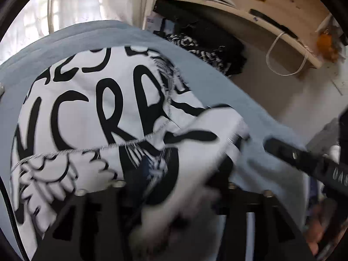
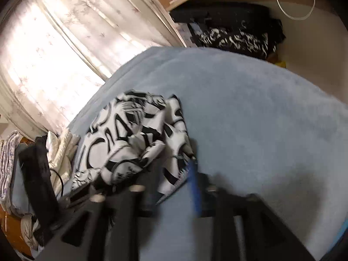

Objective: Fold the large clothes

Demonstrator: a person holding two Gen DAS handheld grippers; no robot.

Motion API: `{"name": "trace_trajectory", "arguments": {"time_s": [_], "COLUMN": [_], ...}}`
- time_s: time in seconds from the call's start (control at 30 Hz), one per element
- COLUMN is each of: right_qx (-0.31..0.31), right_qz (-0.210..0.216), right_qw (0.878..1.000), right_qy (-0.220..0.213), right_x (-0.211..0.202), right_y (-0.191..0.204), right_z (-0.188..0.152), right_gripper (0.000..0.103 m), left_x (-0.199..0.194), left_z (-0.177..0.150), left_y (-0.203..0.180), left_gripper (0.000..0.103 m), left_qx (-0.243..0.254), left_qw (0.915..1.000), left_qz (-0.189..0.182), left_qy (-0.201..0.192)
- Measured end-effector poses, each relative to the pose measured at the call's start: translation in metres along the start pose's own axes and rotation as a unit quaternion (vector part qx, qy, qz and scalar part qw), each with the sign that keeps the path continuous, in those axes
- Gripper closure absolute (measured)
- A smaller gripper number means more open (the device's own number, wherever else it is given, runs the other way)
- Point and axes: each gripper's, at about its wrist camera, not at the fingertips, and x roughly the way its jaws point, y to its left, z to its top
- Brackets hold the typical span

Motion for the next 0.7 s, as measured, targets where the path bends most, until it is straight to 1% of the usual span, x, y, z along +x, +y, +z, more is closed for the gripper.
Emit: {"name": "trace_trajectory", "arguments": {"time_s": [0.03,0.1,0.2,0.27,0.3,0.37,0.4,0.43,0.5,0.57,0.6,0.63,0.7], "right_qx": [0.003,0.007,0.025,0.039,0.048,0.059,0.06,0.058,0.057,0.051,0.046,0.039,0.023], "right_qz": [0.009,0.031,0.068,0.088,0.097,0.11,0.106,0.104,0.106,0.109,0.108,0.1,0.103], "right_qw": [1.0,0.999,0.997,0.995,0.993,0.99,0.989,0.988,0.983,0.977,0.975,0.975,0.974], "right_qy": [-0.008,-0.012,0.005,0.028,0.042,0.071,0.086,0.101,0.141,0.176,0.188,0.193,0.2], "right_x": [-0.005,-0.011,-0.011,-0.006,0.0,0.02,0.031,0.039,0.06,0.078,0.086,0.093,0.105], "right_y": [0.003,0.008,0.013,0.015,0.015,0.014,0.013,0.013,0.013,0.016,0.018,0.021,0.027], "right_z": [0.003,0.011,0.027,0.034,0.036,0.04,0.041,0.039,0.036,0.031,0.029,0.027,0.026], "right_gripper": [0.056,0.056,0.056,0.056,0.056,0.056,0.056,0.056,0.056,0.056,0.056,0.056,0.056], "left_x": [-0.006,-0.03,-0.079,-0.098,-0.108,-0.114,-0.112,-0.11,-0.101,-0.089,-0.089,-0.081,-0.073], "left_z": [-0.002,-0.004,0.001,0.011,0.013,0.023,0.022,0.022,0.016,0.011,0.003,-0.002,-0.007], "left_y": [0.0,-0.003,0.007,0.019,0.03,0.049,0.058,0.069,0.091,0.108,0.115,0.121,0.126], "left_gripper": [0.038,0.038,0.038,0.038,0.038,0.038,0.041,0.045,0.056,0.06,0.061,0.061,0.061], "left_qx": [0.0,0.001,-0.012,-0.023,-0.026,-0.028,-0.033,-0.04,-0.057,-0.072,-0.08,-0.087,-0.088], "left_qw": [1.0,0.9998,0.9979,0.9959,0.9949,0.9933,0.9924,0.9919,0.9917,0.9911,0.9907,0.9909,0.9911], "left_qz": [-0.004,-0.015,-0.019,-0.007,0.013,0.058,0.076,0.086,0.096,0.103,0.104,0.097,0.091], "left_qy": [0.0,-0.011,-0.061,-0.087,-0.097,-0.096,-0.091,-0.084,-0.062,-0.044,-0.037,-0.033,-0.042]}}
